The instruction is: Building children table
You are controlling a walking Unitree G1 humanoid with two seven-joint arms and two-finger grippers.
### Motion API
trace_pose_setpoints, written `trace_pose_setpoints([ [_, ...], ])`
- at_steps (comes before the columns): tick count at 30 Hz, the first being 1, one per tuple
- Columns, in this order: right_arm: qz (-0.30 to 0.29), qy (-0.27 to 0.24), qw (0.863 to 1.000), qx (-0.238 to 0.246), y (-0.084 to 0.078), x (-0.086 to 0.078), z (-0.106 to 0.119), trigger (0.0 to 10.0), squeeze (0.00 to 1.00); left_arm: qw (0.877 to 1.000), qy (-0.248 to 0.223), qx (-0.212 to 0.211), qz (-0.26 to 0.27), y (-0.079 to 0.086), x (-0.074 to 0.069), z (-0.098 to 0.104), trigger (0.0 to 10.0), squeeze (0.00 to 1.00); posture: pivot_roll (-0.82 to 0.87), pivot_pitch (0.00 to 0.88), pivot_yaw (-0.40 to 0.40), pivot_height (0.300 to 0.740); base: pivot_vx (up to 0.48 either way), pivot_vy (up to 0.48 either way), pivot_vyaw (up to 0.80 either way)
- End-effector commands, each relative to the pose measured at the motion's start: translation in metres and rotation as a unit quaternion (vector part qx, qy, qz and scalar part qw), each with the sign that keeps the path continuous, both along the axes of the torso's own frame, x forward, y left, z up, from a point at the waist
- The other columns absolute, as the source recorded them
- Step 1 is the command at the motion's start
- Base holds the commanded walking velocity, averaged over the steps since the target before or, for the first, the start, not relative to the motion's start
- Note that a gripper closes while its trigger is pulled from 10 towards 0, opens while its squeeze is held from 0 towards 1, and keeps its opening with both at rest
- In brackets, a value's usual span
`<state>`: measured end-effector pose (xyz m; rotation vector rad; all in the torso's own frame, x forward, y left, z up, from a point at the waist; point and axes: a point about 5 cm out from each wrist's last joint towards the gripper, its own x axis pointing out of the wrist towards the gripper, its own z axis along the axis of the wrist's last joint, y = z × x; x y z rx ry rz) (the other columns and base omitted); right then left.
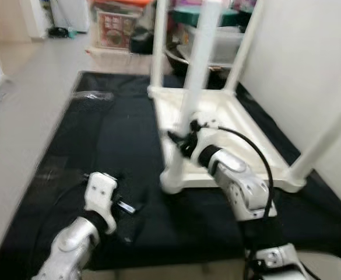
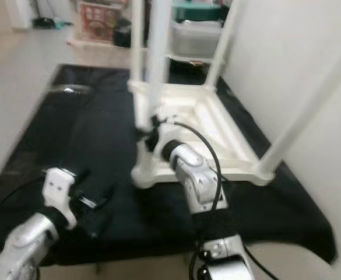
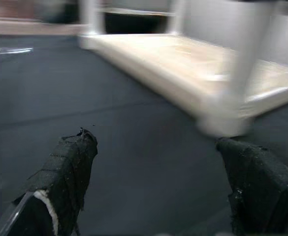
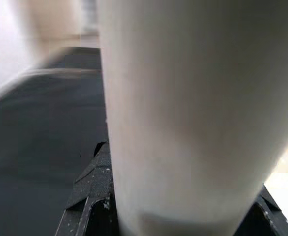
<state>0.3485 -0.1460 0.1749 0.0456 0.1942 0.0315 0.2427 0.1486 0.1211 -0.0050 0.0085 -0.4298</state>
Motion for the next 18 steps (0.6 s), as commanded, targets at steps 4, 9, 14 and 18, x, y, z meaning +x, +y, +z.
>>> trace_pose_setpoints([
  [4, -0.187, 0.113, 0.972, -0.082, -0.058, -0.05, -0.058, 0.0, 0.0, 1.0, 0.002, 0.003, -0.007, -0.002, 0.001, 0.0, 10.0, 0.0, 0.08, 0.0, -0.116, 0.74, 0.0, 0.0, 0.0],
  [9, 0.038, 0.009, 0.998, -0.052, -0.004, -0.06, -0.027, 10.0, 1.0, 1.0, 0.005, 0.004, -0.009, 0.001, 0.002, -0.001, 10.0, 0.0, 0.06, 0.0, -0.106, 0.74, 0.0, 0.0, 0.0],
  [14, 0.14, -0.049, 0.989, -0.013, -0.011, -0.035, 0.011, 10.0, 0.0, 1.0, 0.002, -0.001, -0.009, -0.001, 0.004, 0.0, 10.0, 0.0, 0.07, 0.0, -0.113, 0.74, 0.0, 0.0, 0.0],
  [18, 0.266, -0.094, 0.959, -0.012, -0.012, -0.032, 0.037, 10.0, 0.0, 1.0, 0.002, 0.001, -0.008, 0.001, 0.004, -0.001, 10.0, 0.0, 0.07, 0.0, -0.113, 0.74, 0.0, 0.0, 0.0],
])
